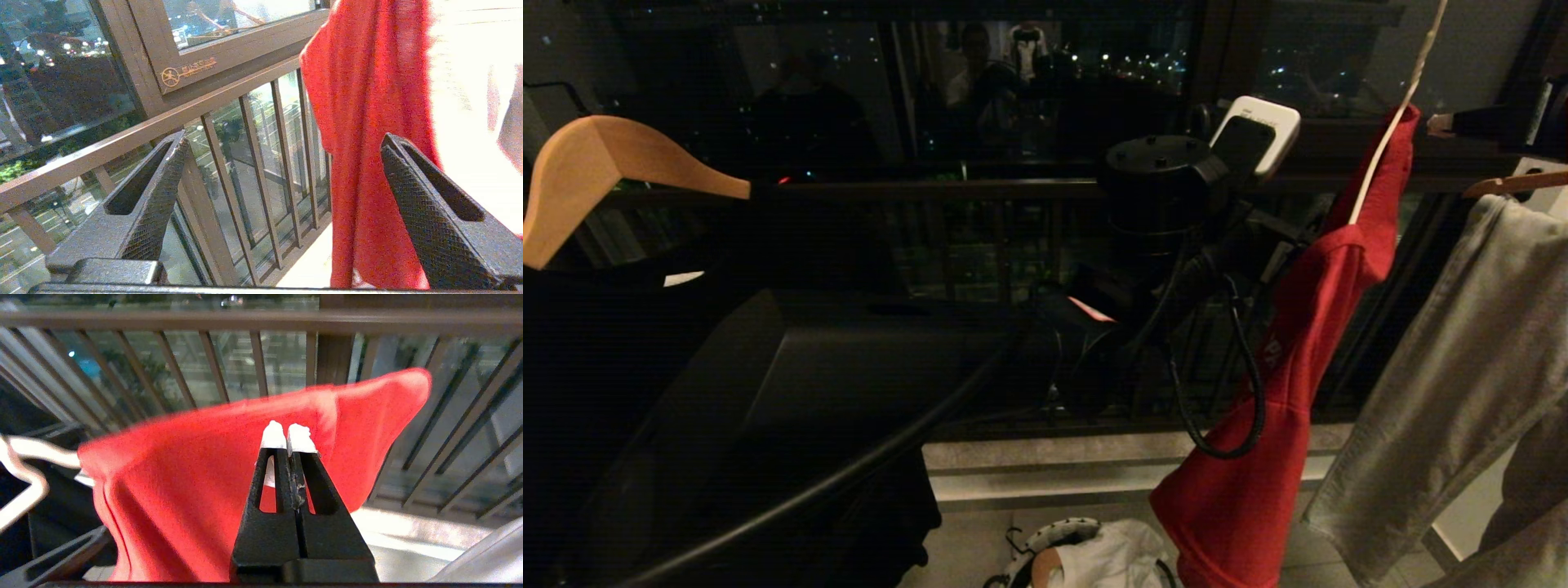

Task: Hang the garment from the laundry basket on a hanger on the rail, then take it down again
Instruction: Take the clothes off the clothes rack

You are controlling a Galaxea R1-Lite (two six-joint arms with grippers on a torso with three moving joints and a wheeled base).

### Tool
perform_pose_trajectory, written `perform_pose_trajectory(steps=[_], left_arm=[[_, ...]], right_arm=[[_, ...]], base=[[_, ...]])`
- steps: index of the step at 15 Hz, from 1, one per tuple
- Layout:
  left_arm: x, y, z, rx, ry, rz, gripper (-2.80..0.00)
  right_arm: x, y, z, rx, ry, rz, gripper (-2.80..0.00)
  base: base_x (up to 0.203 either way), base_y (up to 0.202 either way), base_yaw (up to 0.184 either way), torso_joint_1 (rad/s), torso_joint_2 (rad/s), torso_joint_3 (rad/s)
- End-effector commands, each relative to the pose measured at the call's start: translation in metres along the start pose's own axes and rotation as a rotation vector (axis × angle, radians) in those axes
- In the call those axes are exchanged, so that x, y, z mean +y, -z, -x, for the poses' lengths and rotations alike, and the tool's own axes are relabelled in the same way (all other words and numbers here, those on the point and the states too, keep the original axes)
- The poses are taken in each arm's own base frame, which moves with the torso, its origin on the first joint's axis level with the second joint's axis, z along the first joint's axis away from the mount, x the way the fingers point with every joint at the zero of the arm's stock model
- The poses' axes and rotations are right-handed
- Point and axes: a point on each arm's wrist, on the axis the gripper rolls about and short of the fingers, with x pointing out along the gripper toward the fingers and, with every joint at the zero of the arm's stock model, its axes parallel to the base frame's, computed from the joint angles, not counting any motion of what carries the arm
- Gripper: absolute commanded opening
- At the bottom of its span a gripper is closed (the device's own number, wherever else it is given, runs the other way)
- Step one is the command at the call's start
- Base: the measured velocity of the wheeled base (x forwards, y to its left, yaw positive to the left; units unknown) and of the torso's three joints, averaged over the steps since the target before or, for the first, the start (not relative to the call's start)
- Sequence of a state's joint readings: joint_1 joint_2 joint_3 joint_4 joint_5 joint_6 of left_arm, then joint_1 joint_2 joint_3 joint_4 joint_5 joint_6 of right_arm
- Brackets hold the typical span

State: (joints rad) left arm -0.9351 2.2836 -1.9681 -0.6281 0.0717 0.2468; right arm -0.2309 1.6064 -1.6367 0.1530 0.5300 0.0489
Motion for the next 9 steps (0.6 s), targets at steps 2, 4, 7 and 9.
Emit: perform_pose_trajectory(steps=[2,4,7,9], left_arm=[[0.000,0.001,0.000,-0.002,-0.003,-0.002,0.00],[0.000,0.001,0.000,-0.003,-0.004,-0.002,0.00],[-0.001,0.004,-0.001,0.002,-0.003,-0.003,0.00],[-0.003,0.005,-0.001,0.002,0.002,-0.002,0.00]], right_arm=[[-0.004,0.008,-0.005,0.028,0.000,-0.013,-2.80],[-0.005,0.010,-0.008,0.034,-0.006,-0.014,-2.80],[-0.002,0.010,-0.016,0.031,-0.033,-0.008,-2.80],[0.003,0.009,-0.019,0.019,-0.051,0.002,-2.80]], base=[[0.000,0.000,0.000,0.000,0.00,0.000],[0.000,0.000,0.000,0.000,0.00,0.000],[0.000,0.000,0.000,0.000,0.00,0.000],[0.000,0.000,0.000,0.000,0.00,0.000]])
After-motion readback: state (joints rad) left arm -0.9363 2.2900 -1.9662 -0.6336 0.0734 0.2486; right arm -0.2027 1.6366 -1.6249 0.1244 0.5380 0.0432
